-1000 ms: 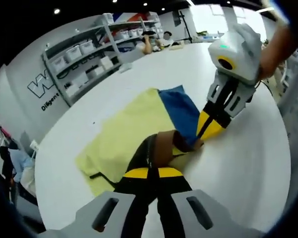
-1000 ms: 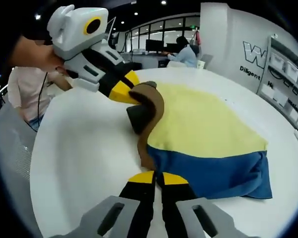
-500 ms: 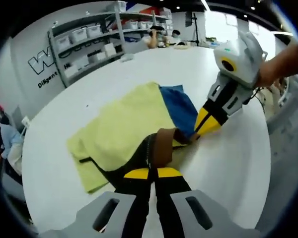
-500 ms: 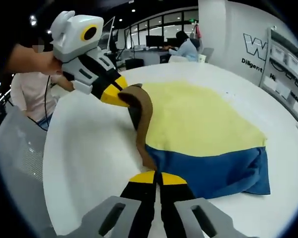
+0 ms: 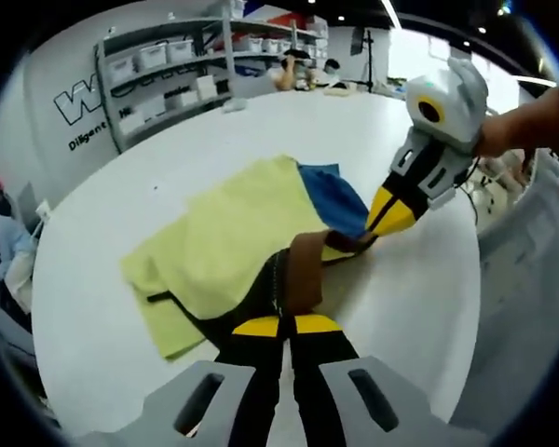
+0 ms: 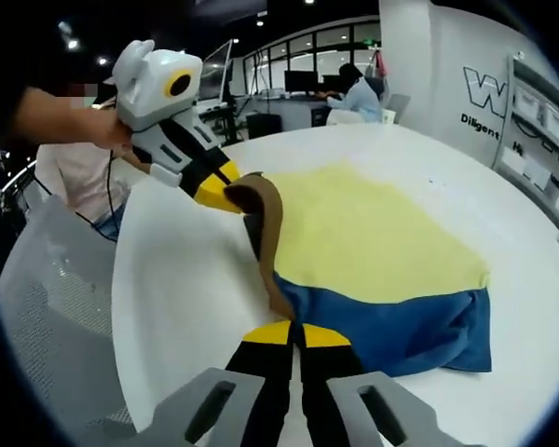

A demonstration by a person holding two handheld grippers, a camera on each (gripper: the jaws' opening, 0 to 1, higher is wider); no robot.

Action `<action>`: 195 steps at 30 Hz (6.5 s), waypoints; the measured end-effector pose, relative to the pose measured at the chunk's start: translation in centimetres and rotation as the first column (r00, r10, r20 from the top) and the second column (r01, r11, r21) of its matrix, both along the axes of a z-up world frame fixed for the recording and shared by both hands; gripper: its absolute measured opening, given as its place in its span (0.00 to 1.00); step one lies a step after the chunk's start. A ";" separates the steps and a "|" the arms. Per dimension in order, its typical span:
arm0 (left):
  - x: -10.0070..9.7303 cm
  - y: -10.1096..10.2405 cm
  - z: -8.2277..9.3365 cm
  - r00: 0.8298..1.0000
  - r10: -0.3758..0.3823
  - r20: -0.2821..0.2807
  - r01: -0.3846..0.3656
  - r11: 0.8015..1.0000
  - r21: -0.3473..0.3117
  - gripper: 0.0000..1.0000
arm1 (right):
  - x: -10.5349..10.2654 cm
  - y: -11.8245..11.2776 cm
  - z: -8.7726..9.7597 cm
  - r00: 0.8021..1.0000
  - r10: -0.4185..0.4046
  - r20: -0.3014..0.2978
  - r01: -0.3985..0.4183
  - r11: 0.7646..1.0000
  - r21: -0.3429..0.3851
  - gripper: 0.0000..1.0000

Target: Fold the garment on the visible template until the final outline fits inside the template.

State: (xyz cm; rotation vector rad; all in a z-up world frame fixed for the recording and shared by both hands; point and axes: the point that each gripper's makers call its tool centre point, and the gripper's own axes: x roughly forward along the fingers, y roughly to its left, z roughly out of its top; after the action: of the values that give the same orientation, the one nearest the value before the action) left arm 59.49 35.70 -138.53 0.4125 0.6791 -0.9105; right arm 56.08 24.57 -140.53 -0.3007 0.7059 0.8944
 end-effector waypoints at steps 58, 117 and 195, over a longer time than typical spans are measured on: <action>-14.3 0.2 5.4 0.971 -0.131 -0.198 0.089 0.975 -0.206 0.05 | -12.9 0.2 9.4 0.986 0.167 -0.011 -0.163 0.972 0.166 0.00; 8.5 -1.3 13.8 0.991 0.121 -0.061 -0.135 0.930 -0.341 0.05 | 9.6 -2.6 17.7 0.949 -0.103 0.296 0.070 0.990 0.121 0.00; 27.4 -1.1 -0.8 0.961 0.278 -0.017 -0.278 0.960 -0.030 0.04 | 29.6 -4.3 1.5 0.927 -0.281 0.248 0.317 0.941 -0.119 0.00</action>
State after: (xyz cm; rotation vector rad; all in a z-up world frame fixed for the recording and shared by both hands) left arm 86.87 34.62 -139.34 0.2740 0.7132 -0.6566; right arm 85.68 20.31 -138.98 -0.4161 0.5900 0.5023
